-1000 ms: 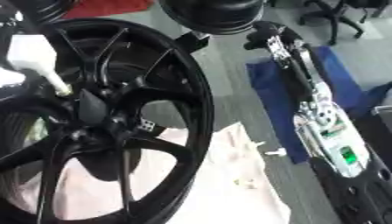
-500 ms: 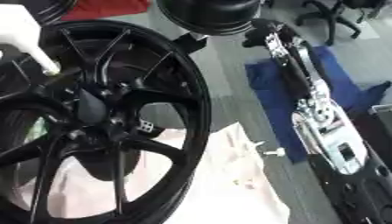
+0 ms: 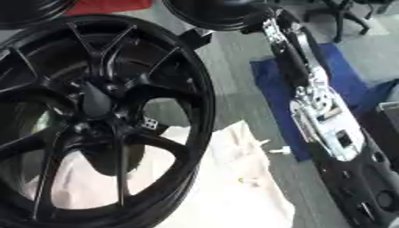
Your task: Pull the pin out of the wheel hub.
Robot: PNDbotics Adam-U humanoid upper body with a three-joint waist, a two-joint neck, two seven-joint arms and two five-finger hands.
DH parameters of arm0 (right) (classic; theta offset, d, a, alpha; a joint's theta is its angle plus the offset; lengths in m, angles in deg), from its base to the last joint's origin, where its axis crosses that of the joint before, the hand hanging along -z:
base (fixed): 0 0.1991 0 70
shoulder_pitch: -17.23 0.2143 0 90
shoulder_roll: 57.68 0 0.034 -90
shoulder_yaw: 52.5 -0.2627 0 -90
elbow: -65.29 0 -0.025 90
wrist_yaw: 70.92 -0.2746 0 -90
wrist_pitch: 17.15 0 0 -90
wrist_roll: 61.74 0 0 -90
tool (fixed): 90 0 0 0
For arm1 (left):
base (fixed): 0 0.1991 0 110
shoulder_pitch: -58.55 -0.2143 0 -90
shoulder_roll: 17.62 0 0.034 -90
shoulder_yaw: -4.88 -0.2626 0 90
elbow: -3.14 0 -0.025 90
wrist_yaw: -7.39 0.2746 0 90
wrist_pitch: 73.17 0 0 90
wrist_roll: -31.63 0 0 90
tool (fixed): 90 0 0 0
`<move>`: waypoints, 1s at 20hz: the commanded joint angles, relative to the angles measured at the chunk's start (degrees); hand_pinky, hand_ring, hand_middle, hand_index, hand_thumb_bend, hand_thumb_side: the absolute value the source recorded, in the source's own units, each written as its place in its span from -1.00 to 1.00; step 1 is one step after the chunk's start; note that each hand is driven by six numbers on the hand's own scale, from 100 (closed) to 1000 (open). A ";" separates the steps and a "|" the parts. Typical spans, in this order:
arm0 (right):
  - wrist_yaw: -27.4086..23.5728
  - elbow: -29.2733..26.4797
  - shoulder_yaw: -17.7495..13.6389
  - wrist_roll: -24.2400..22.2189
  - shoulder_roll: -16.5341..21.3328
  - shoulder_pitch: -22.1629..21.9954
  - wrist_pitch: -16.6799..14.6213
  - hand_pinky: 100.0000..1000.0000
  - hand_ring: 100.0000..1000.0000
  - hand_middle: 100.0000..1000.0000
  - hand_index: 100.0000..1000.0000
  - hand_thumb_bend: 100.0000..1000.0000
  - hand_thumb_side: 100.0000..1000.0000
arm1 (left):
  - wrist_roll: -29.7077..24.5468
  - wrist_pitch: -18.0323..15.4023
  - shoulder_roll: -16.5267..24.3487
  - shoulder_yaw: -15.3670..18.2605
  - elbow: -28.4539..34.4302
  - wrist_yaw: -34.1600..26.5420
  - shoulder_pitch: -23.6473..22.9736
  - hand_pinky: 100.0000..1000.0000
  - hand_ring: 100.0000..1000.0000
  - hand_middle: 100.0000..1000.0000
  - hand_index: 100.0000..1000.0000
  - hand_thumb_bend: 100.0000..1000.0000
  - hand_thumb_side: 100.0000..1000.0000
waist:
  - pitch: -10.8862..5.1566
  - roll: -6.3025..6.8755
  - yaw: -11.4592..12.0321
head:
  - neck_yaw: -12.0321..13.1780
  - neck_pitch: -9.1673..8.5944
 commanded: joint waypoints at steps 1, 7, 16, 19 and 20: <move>-0.24 -1.19 -1.10 0.54 1.37 -0.07 -0.57 0.98 0.33 0.22 0.52 -1.00 0.32 | 3.54 0.51 8.19 6.29 2.87 -4.30 -3.99 0.26 -0.45 -0.69 -0.33 -0.61 -0.99 | -1.52 -0.12 0.34 | -1.92 0.91; -0.26 -1.19 -1.63 1.13 1.19 -0.14 -1.06 0.98 0.33 0.22 0.52 -1.00 0.30 | 13.38 -0.42 15.17 15.56 3.98 -11.37 -17.56 0.28 -0.46 -0.69 -0.32 -0.66 -0.96 | -1.77 -1.17 1.96 | -4.29 1.33; -0.32 -1.19 -1.69 1.36 0.17 0.31 -1.46 0.98 0.33 0.22 0.51 -1.00 0.31 | 32.06 -3.09 10.48 20.19 1.12 -17.20 -34.76 0.40 -0.36 -0.50 -0.15 -0.67 -0.53 | -0.94 -2.49 2.64 | -4.83 0.06; -0.01 -1.19 -1.62 1.20 -0.23 0.18 -1.33 0.98 0.33 0.22 0.51 -1.00 0.34 | 36.81 -6.04 7.04 19.44 1.14 -20.78 -37.68 0.55 -0.08 -0.11 0.58 0.01 -0.02 | -0.50 -2.76 2.43 | -4.88 -0.48; 0.13 -1.19 -1.58 1.08 -0.38 0.04 -1.23 0.98 0.33 0.22 0.51 -1.00 0.35 | 36.86 -6.53 6.17 19.06 1.45 -20.35 -38.32 0.56 -0.06 -0.10 0.61 0.04 -0.02 | -0.38 -2.85 2.40 | -4.94 -0.58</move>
